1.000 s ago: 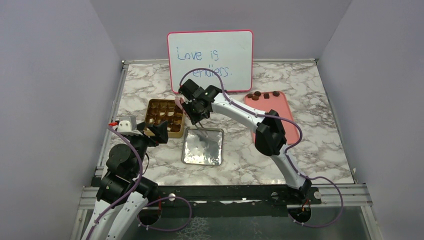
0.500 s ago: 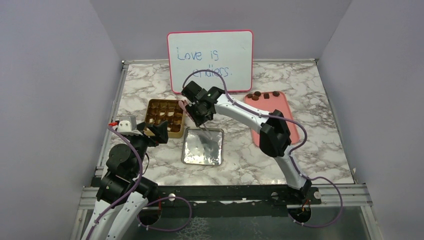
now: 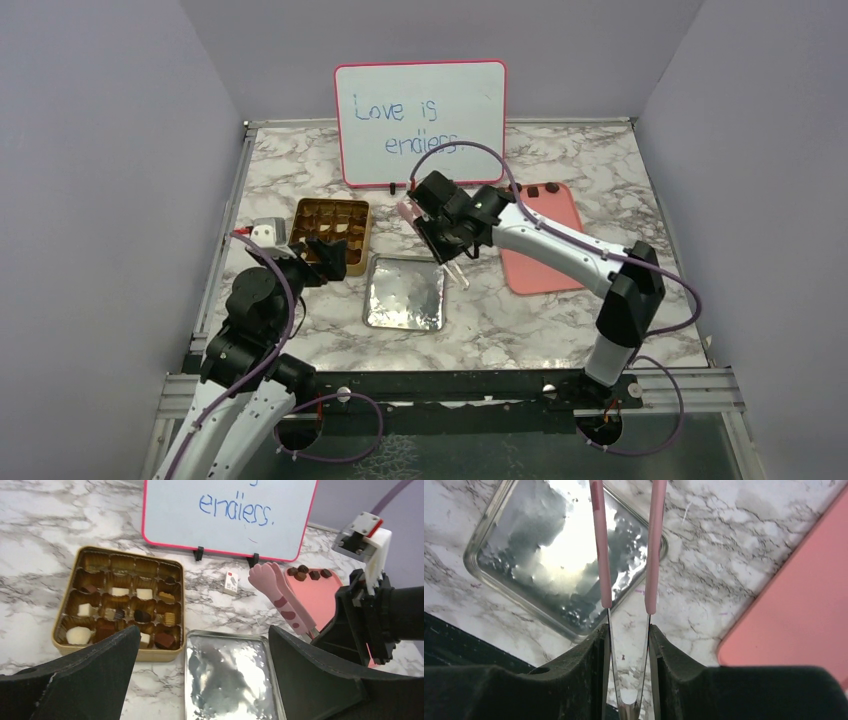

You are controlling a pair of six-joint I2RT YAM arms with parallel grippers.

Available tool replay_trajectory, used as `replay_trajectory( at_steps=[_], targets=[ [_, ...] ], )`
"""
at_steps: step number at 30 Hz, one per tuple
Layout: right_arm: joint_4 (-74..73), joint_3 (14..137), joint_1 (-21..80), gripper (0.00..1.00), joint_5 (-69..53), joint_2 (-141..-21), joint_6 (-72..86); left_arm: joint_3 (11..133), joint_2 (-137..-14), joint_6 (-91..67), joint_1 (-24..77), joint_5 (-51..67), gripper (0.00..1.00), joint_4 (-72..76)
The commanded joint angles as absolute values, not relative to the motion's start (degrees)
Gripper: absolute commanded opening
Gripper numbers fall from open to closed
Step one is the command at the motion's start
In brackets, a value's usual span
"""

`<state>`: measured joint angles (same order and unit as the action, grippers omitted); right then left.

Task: Pack the chocolate
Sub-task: Place the fake chocolate in the packing box, then adjust the clamp.

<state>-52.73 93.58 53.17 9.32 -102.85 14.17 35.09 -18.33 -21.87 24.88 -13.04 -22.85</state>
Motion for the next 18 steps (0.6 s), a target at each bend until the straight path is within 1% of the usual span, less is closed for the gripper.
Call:
replay_trajectory(
  at_steps=[1,7,12,14,18],
  targets=[
    [-49.38,88.30,53.53,0.36,10.42,-94.61,14.62,37.86,-24.46,-29.37,24.96,-5.62,0.99,-20.56],
    [-42.44,79.92,53.53,0.36,7.83,-86.50,12.66,37.68,-38.28,-38.61,24.96,5.72,0.99,-8.39],
    [-40.83,75.82,53.53,0.36,8.74,-84.49,11.98,40.13,-51.74,-43.38,24.96,15.71,0.99,5.79],
    [-40.88,75.55,53.53,0.36,8.09,-84.59,11.19,41.71,-57.15,-43.67,24.96,17.58,0.99,7.63],
    [-41.16,75.56,53.53,0.36,8.29,-84.52,10.97,42.16,-65.73,-43.41,24.69,17.43,0.99,8.97]
  ],
)
